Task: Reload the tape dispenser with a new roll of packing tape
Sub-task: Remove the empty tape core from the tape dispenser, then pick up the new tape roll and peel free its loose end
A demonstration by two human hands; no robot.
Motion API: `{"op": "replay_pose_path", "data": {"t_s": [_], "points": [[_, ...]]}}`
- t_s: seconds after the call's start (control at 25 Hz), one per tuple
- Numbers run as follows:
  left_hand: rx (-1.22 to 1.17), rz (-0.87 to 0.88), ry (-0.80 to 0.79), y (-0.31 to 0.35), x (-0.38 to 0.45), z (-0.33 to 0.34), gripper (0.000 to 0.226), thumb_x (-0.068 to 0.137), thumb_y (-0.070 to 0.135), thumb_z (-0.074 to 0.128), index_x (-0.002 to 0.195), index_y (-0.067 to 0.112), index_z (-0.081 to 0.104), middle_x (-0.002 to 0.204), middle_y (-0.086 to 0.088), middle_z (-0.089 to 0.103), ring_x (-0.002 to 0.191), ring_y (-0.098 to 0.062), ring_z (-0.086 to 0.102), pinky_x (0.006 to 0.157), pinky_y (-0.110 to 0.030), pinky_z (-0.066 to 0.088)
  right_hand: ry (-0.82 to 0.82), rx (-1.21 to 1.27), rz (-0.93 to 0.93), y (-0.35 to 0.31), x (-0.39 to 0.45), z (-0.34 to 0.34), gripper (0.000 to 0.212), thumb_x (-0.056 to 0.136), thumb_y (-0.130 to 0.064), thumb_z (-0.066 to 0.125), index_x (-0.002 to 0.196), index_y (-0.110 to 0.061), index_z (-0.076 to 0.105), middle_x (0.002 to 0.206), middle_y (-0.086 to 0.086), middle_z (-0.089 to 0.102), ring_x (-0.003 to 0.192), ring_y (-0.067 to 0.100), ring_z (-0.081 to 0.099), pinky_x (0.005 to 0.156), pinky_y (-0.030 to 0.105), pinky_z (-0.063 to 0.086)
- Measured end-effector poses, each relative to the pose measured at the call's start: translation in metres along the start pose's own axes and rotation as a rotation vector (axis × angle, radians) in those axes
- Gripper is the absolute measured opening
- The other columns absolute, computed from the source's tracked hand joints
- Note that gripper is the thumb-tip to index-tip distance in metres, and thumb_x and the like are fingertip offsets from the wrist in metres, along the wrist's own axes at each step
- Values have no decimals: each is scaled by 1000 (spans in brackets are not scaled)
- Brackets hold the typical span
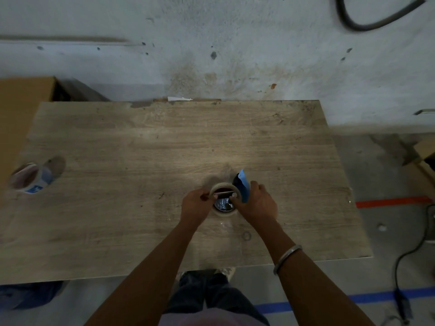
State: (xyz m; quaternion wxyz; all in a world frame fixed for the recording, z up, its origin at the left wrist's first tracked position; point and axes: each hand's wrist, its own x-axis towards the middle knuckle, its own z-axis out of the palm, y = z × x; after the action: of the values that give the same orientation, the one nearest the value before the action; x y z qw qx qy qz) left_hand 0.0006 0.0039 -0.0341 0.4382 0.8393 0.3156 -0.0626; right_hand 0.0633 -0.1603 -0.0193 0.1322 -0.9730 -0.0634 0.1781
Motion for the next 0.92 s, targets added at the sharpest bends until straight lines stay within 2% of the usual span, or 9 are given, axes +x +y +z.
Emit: {"op": "replay_pose_path", "data": {"t_s": [0.08, 0.2, 0.32, 0.44, 0.52, 0.64, 0.76, 0.84, 0.92], "points": [[-101, -57, -2, 2, -1, 3, 18, 86, 36, 69, 87, 19, 74, 70, 7, 67, 69, -13, 64, 63, -25, 48, -103, -12, 71, -5, 3, 1, 67, 80, -64, 64, 123, -14, 50, 113, 6, 63, 100, 23, 63, 76, 34, 50], [-346, -175, 25, 2, -5, 8, 32, 83, 47, 62, 78, 17, 74, 69, -2, 71, 72, -26, 69, 73, -39, 56, -102, 77, 114, -6, 8, -1, 56, 82, -53, 68, 116, -11, 53, 108, 8, 66, 97, 24, 64, 71, 31, 46], [-613, -235, 74, 3, -7, 6, 38, 90, 40, 59, 75, 8, 70, 69, -8, 68, 64, -26, 62, 66, -35, 51, -161, 223, 131, 8, 13, -4, 51, 79, -50, 71, 111, -13, 57, 97, 4, 66, 89, 22, 65, 74, 35, 54], [-698, -248, 14, 15, -6, -1, 30, 96, 31, 56, 86, 6, 69, 80, -5, 69, 74, -20, 61, 66, -32, 48, -271, 602, 145, 19, 15, -10, 32, 82, -32, 74, 105, -10, 66, 91, 6, 68, 81, 17, 64, 75, 38, 55], [-763, -311, -88, 24, -2, -1, 30, 96, 35, 54, 100, 10, 70, 95, -6, 73, 88, -21, 67, 77, -38, 54, -371, 792, 180, 17, 10, -13, 22, 86, -24, 71, 103, -10, 69, 96, 11, 70, 82, 19, 65, 74, 37, 53], [-863, -398, -160, 25, 5, 3, 38, 93, 45, 55, 106, 12, 69, 108, -8, 71, 100, -26, 66, 88, -41, 53, -492, 1005, 223, 13, 2, -13, 22, 94, -21, 60, 112, -10, 68, 105, 13, 72, 92, 28, 69, 81, 42, 55], [-948, -423, -293, 20, 5, 4, 46, 91, 50, 56, 109, 10, 67, 110, -8, 67, 102, -25, 62, 91, -38, 48, -628, 1245, 182, 9, -7, -18, 23, 99, -13, 47, 105, -12, 69, 94, 7, 74, 84, 21, 69, 77, 34, 55], [-908, -438, -344, 18, 4, 4, 46, 90, 49, 59, 117, 12, 64, 114, -8, 70, 106, -28, 65, 97, -45, 50, -672, 1262, 166, 6, -7, -18, 25, 100, -13, 44, 100, -13, 70, 89, 6, 73, 80, 19, 67, 75, 32, 52], [-874, -455, -336, 21, 2, 2, 40, 91, 45, 61, 115, 14, 64, 110, -10, 71, 102, -29, 67, 92, -49, 53, -657, 1183, 140, 7, -5, -13, 22, 99, -11, 49, 99, -10, 71, 92, 12, 70, 85, 27, 63, 77, 38, 48]]}}
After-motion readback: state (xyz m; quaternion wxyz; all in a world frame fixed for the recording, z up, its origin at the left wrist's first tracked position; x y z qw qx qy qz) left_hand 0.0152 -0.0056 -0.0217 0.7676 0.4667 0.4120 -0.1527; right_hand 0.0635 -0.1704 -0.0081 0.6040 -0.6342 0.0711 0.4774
